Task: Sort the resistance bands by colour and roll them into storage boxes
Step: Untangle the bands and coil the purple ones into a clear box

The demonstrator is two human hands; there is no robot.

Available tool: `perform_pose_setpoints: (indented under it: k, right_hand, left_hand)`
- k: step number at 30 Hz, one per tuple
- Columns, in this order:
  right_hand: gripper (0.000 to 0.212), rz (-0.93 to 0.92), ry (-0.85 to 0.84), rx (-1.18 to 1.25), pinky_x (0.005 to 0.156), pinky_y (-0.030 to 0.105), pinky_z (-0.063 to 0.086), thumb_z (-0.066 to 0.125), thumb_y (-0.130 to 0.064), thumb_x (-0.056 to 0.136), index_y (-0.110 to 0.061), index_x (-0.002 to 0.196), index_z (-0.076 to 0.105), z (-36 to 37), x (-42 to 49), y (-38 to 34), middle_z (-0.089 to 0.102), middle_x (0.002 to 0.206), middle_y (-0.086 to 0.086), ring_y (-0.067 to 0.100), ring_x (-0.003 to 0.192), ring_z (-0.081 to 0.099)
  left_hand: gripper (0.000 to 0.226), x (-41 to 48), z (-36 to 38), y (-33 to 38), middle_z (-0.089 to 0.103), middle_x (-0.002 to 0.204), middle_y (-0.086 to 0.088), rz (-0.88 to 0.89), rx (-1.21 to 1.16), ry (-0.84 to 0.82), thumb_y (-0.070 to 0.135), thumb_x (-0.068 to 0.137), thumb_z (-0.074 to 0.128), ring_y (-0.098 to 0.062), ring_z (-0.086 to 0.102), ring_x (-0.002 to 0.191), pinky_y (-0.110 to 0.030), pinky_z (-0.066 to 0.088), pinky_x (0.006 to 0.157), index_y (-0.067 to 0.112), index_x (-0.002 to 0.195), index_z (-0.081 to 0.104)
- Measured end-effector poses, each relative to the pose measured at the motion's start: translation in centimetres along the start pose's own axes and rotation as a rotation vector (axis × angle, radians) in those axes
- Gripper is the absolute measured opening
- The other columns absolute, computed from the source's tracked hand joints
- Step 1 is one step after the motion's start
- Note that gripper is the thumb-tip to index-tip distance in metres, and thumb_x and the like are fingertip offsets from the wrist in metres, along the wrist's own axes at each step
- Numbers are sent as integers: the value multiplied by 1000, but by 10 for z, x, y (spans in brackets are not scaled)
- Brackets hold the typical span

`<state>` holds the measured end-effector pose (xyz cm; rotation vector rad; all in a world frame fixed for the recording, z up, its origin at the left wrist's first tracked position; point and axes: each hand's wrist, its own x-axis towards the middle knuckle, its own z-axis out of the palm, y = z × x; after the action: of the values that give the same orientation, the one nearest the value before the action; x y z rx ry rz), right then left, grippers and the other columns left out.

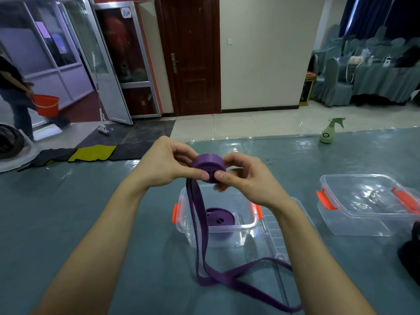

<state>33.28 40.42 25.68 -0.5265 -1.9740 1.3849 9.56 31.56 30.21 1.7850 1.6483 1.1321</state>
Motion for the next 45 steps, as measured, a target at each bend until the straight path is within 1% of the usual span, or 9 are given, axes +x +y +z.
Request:
perform_pose_setpoints:
  k: [3,6,15,20,24,28,34,41,45]
  right_hand:
    - [52,48,-44,-435,68,32,62,91,-51,81,-33,126,72,-3,1,-3,75,111,-14,17,65,76]
    - [32,31,-57,-626,65,37,58,90,-48,84,-28,106,77,2,8,-5,75,89,-13,12,65,72]
    - [20,7,99,86,76,45,64,81,-10,96,-1,112,72,-3,-1,13,75,85,30,33,68,74]
    - [43,61,-54,-219,78,39,66,89,-33,89,-22,126,70,0,-4,9,77,114,-1,22,74,80]
    - [34,62,-97,-579,64,34,60,92,-45,83,-26,107,76,6,7,0,78,93,-7,13,64,75]
    - [24,17,2,-291,68,40,65,90,-25,88,-13,103,76,3,4,0,77,75,8,22,62,76]
    - [35,-82,93,150,67,36,64,85,-20,86,2,110,72,-1,14,-18,76,92,25,30,66,74]
    - [38,-79,-77,-565,57,42,61,92,-52,79,-25,102,78,4,32,-40,77,93,-5,18,54,72]
    - [27,-80,-45,-425,54,46,63,92,-37,84,-19,96,76,6,35,-33,75,74,4,20,54,72]
  left_hand:
    - [33,5,5,8,83,79,7,-20,274,-131,37,64,106,-11,81,76,-42,69,81,27,91,88]
    - [32,11,17,21,79,72,13,38,578,-176,45,65,103,-4,76,70,-43,65,75,29,87,87]
    - [43,0,5,1,86,101,-3,-4,-161,-80,26,65,102,-22,84,98,-29,66,89,30,105,88]
    - [35,5,6,3,85,89,4,-34,121,-174,20,71,104,-14,84,87,-33,68,85,22,101,87]
    - [36,10,11,16,84,85,8,-25,379,-307,23,74,102,-6,81,80,-39,69,85,22,103,81]
    - [53,3,-2,7,86,94,2,-47,141,-192,17,73,102,-14,83,90,-30,67,88,22,119,76]
    - [34,-5,-10,9,86,94,-2,7,-82,-12,29,64,100,-21,84,89,-33,67,87,30,96,88]
    - [30,13,-27,43,78,70,6,37,571,-232,43,64,103,-17,75,69,-49,63,74,28,84,86]
    - [31,15,-37,45,80,76,11,-1,536,-245,47,63,103,-10,76,73,-48,65,79,34,84,85]
